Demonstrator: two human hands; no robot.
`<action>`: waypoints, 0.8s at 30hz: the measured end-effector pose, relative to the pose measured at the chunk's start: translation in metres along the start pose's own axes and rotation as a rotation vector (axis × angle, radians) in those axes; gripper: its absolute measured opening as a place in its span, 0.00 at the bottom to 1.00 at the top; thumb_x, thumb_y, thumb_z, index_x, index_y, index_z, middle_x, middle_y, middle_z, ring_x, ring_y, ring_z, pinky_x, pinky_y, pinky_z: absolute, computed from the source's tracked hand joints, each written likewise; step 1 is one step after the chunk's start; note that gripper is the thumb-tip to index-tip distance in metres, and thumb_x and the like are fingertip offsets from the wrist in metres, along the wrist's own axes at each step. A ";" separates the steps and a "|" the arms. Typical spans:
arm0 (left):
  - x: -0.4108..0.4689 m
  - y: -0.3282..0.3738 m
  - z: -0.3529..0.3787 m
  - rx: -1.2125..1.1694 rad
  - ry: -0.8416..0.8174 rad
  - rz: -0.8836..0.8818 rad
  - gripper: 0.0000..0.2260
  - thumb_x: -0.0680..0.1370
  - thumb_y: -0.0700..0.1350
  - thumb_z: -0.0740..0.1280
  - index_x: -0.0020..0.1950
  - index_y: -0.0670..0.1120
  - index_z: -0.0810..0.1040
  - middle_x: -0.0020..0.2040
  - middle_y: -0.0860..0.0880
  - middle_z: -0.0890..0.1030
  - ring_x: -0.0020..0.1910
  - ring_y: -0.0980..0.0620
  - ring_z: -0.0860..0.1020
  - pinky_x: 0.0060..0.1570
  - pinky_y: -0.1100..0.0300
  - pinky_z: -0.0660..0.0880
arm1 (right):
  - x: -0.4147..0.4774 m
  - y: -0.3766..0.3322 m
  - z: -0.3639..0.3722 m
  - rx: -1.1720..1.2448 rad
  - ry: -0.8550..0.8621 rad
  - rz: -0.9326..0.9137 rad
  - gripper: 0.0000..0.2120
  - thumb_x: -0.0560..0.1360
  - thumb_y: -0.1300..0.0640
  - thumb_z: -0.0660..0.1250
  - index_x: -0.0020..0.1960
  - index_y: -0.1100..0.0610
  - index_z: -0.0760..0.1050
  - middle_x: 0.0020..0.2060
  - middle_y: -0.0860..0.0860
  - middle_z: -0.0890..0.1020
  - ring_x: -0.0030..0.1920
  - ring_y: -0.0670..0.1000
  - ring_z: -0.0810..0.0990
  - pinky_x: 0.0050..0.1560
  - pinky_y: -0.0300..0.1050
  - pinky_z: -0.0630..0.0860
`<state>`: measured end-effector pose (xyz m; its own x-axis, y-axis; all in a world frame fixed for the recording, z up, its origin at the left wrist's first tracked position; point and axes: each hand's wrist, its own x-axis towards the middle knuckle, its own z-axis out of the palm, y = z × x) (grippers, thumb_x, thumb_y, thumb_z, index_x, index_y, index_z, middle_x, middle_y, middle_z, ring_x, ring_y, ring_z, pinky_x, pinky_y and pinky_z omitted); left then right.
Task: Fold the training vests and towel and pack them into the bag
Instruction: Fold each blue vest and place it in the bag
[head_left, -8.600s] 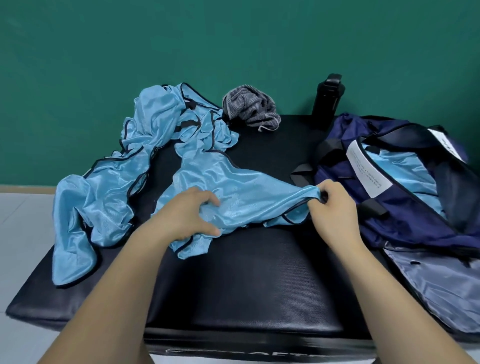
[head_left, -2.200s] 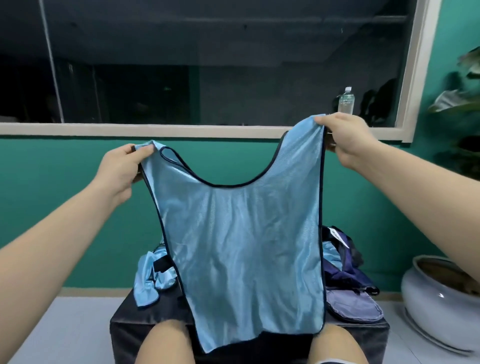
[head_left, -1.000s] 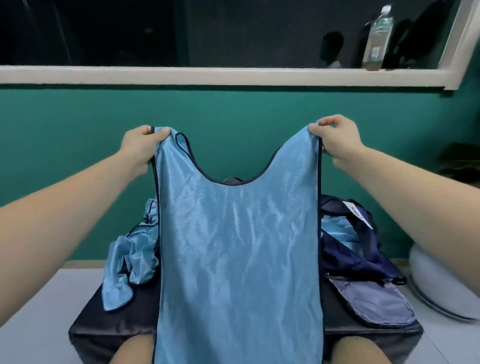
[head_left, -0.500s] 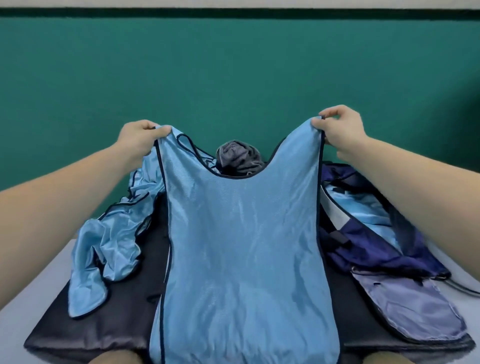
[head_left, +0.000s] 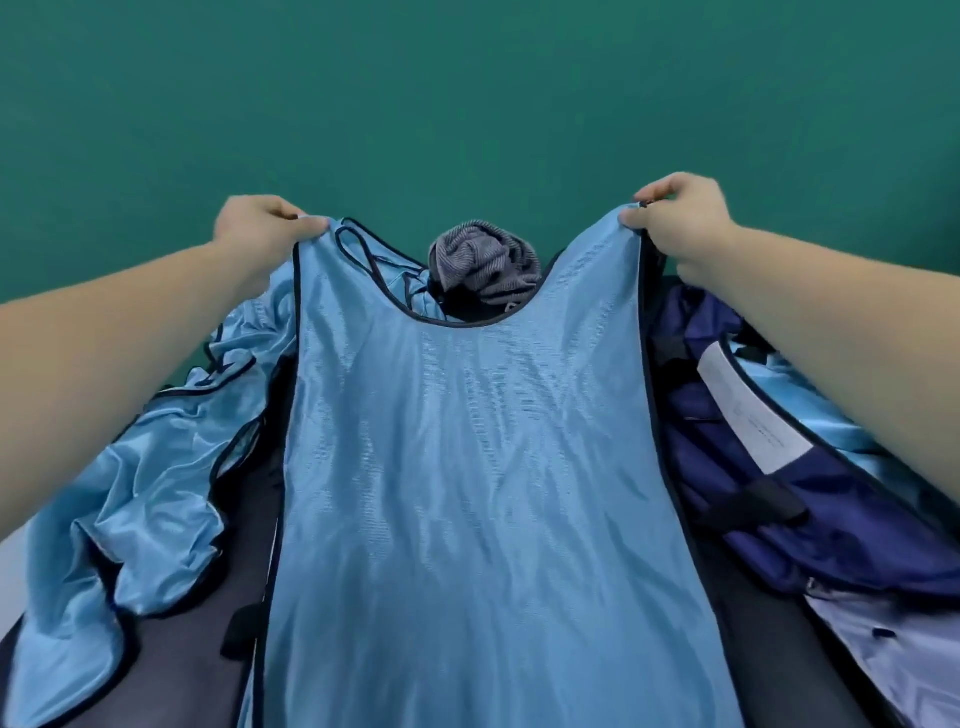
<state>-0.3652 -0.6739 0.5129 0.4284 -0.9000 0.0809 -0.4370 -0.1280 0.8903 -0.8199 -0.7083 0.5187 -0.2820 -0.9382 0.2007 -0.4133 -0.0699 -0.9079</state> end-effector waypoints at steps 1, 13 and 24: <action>0.007 -0.002 0.005 0.006 0.007 0.001 0.12 0.74 0.52 0.82 0.41 0.49 0.81 0.35 0.50 0.75 0.30 0.52 0.65 0.34 0.57 0.68 | 0.008 0.006 0.005 -0.017 0.010 0.000 0.12 0.73 0.58 0.80 0.52 0.53 0.80 0.43 0.47 0.81 0.43 0.47 0.80 0.46 0.38 0.79; 0.034 -0.033 0.054 -0.164 -0.057 -0.013 0.10 0.76 0.42 0.81 0.48 0.46 0.80 0.51 0.44 0.87 0.40 0.48 0.87 0.42 0.63 0.83 | 0.018 0.048 0.041 -0.355 -0.045 0.012 0.27 0.78 0.58 0.73 0.75 0.53 0.70 0.66 0.52 0.78 0.59 0.52 0.76 0.61 0.45 0.75; -0.078 -0.045 0.045 0.170 -0.157 0.148 0.13 0.80 0.46 0.74 0.63 0.48 0.78 0.54 0.50 0.82 0.52 0.50 0.80 0.47 0.59 0.74 | -0.109 0.023 0.036 -0.491 -0.277 -0.158 0.26 0.78 0.54 0.72 0.75 0.55 0.73 0.70 0.54 0.79 0.67 0.56 0.78 0.63 0.43 0.71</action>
<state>-0.4147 -0.6169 0.4462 0.2278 -0.9660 0.1226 -0.6179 -0.0461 0.7849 -0.7674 -0.6200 0.4625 0.0256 -0.9874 0.1563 -0.8037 -0.1133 -0.5842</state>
